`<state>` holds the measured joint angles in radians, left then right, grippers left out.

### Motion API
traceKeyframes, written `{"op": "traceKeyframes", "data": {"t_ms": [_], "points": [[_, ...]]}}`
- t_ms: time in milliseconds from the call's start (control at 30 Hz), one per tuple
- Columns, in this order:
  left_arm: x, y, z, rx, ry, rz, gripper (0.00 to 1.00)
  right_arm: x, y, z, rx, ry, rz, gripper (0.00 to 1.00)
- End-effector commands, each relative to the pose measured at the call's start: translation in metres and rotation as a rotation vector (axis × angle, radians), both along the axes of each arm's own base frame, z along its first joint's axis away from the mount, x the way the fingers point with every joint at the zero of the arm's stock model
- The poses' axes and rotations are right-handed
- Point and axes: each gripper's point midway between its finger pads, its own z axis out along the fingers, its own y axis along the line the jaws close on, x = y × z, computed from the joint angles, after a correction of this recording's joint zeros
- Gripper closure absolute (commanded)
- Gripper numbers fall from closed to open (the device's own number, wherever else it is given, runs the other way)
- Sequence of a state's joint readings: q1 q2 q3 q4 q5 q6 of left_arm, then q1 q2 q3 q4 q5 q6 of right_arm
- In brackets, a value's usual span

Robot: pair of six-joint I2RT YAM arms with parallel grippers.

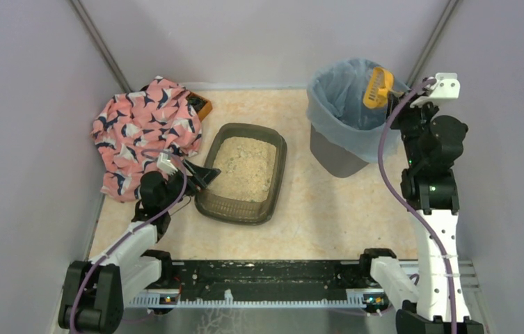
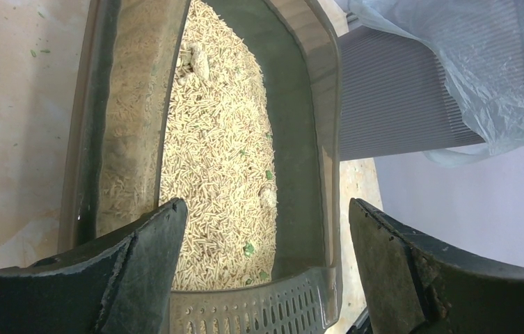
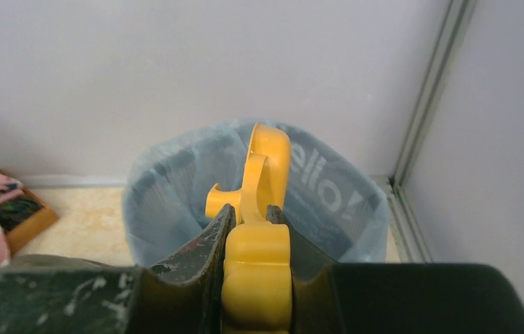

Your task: Clean the litter box

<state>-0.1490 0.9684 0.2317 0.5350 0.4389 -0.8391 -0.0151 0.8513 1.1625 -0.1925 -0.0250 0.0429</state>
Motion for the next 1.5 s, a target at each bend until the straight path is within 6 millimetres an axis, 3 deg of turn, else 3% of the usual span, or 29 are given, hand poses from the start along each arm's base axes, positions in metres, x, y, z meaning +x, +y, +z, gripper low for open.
{"op": "traceKeyframes", "data": {"t_ms": [0,100,233,333,500,667,833,1033,1233,1333,1467], "points": [[0.003,-0.006,0.018,-0.019,-0.041,-0.033,0.08,-0.048,0.024,0.093,0.084,-0.252,0.131,1.00],[0.003,-0.010,0.029,-0.044,-0.067,-0.052,0.07,-0.075,0.042,0.123,0.123,-0.351,0.237,1.00],[0.001,-0.019,0.053,-0.095,-0.122,-0.107,0.07,-0.085,0.091,0.121,0.177,-0.321,0.539,1.00],[-0.005,-0.032,0.082,-0.148,-0.190,-0.204,0.08,-0.076,0.125,0.094,0.219,-0.196,0.773,1.00],[-0.020,-0.050,0.124,-0.117,-0.291,-0.378,0.07,-0.064,0.152,0.044,0.204,0.077,0.992,1.00],[-0.019,-0.048,0.148,-0.001,-0.333,-0.384,0.06,-0.087,0.180,-0.002,0.100,0.329,1.141,1.00],[-0.022,-0.051,0.169,0.024,-0.383,-0.430,0.07,-0.099,0.207,-0.072,0.079,0.577,1.204,1.00],[-0.035,-0.068,0.162,0.046,-0.391,-0.606,0.07,-0.129,0.247,-0.126,-0.069,0.727,1.336,1.00],[-0.077,-0.116,0.152,0.056,-0.436,-0.911,0.07,-0.159,0.287,-0.163,-0.182,0.833,1.497,1.00],[-0.104,-0.136,0.146,0.016,-0.432,-1.075,0.10,-0.164,0.298,-0.172,-0.191,0.852,1.538,1.00],[-0.125,-0.145,0.138,-0.007,-0.425,-1.176,0.16,-0.161,0.306,-0.165,-0.169,0.826,1.566,1.00]]}}
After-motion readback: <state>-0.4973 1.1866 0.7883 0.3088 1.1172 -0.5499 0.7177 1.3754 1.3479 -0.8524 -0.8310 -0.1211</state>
